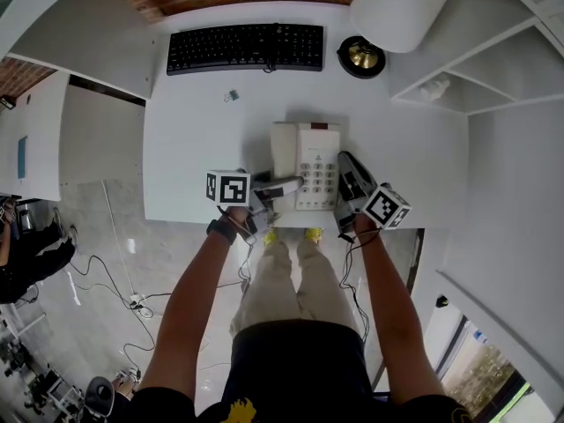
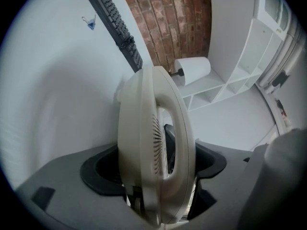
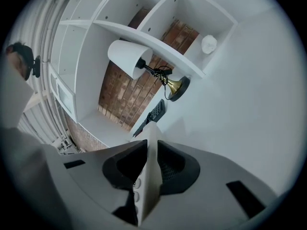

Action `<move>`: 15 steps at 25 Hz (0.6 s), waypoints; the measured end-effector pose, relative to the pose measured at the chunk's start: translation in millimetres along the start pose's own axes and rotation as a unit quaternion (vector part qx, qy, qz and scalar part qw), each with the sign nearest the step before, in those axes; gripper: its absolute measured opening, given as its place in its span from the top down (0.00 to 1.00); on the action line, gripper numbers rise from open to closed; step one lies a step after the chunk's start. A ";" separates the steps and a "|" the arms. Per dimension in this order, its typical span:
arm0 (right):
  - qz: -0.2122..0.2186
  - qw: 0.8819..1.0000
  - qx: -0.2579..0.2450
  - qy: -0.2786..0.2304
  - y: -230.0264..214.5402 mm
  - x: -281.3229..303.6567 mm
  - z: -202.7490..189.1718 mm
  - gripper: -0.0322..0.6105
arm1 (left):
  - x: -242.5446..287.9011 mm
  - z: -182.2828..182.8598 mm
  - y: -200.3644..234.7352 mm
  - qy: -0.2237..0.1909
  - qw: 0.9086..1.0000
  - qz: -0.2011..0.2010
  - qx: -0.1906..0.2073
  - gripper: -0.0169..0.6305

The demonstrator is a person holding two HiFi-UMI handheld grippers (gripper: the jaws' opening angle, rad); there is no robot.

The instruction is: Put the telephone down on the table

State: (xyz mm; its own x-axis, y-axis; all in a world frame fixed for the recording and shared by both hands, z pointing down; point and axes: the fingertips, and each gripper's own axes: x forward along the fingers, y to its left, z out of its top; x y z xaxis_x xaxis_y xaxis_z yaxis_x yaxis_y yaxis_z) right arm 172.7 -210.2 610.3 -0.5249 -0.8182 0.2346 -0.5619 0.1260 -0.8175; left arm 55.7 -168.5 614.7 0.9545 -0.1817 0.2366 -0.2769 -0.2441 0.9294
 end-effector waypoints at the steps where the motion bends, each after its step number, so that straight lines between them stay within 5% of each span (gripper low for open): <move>1: -0.003 1.000 -0.004 0.003 -1.4 -1.5 -0.6 0.86 | 1.5 -2.0 0.0 0.008 1.000 0.006 0.007 0.32; 7: -0.014 0.999 -0.031 0.023 -5.1 -3.4 0.6 0.89 | 8.5 -9.2 1.4 0.034 0.998 0.034 0.028 0.32; 15: -0.033 0.997 -0.065 0.005 -1.0 -6.8 5.2 0.90 | 9.6 0.2 -4.2 -0.020 0.997 0.049 0.058 0.32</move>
State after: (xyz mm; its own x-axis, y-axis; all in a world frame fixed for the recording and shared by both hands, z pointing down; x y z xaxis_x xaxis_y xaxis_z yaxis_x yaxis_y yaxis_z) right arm 180.1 -207.7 606.7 -0.4906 -0.8213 0.2912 -0.6734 0.1452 -0.7249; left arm 66.0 -169.4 612.9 0.9177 -0.2476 0.3108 -0.3816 -0.3311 0.8630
